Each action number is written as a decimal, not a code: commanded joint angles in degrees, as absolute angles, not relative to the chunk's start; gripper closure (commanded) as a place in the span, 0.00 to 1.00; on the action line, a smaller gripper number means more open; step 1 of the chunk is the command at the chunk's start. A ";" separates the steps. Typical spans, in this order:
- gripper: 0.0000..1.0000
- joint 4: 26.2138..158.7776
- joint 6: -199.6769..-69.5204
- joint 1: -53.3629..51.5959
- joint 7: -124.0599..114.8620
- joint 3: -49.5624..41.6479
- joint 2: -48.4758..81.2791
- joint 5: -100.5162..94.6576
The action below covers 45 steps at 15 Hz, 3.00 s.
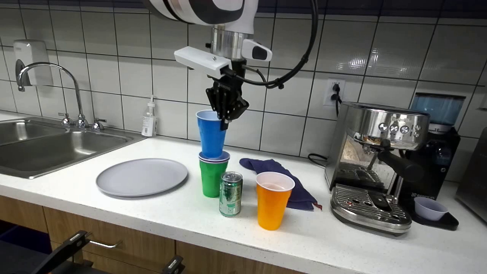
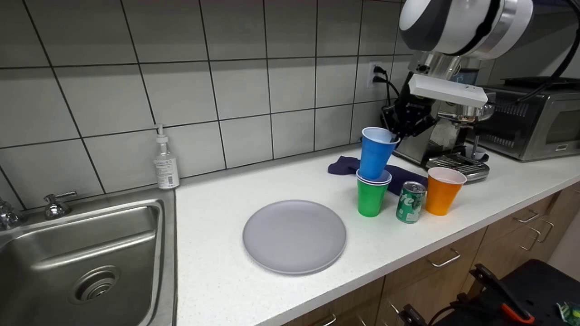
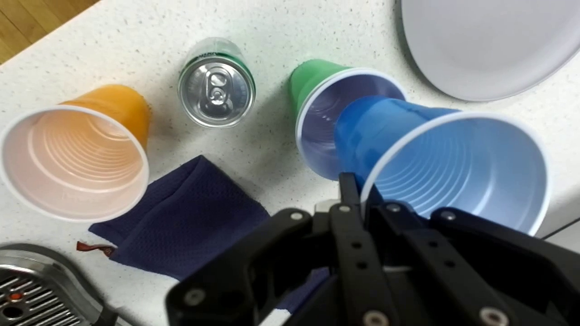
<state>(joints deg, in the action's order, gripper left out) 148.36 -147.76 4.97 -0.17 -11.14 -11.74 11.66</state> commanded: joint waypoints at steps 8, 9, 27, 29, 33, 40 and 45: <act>0.99 148.22 -148.40 5.98 -1.22 -9.88 -9.87 10.59; 0.99 148.22 -148.61 5.98 -1.27 -9.85 -9.63 10.52; 0.99 147.20 -151.81 6.37 -5.81 -9.50 -3.74 6.76; 0.99 147.17 -151.83 6.37 -6.43 -9.51 -3.41 6.30; 0.99 147.14 -151.88 6.35 -7.44 -9.51 -2.97 5.43; 0.99 147.16 -151.89 6.06 -7.49 -9.43 -2.45 6.38; 0.99 147.12 -152.42 5.94 -7.62 -9.19 -1.87 7.00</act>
<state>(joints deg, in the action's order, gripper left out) 148.00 -151.69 5.06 -6.04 -10.46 -2.74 6.86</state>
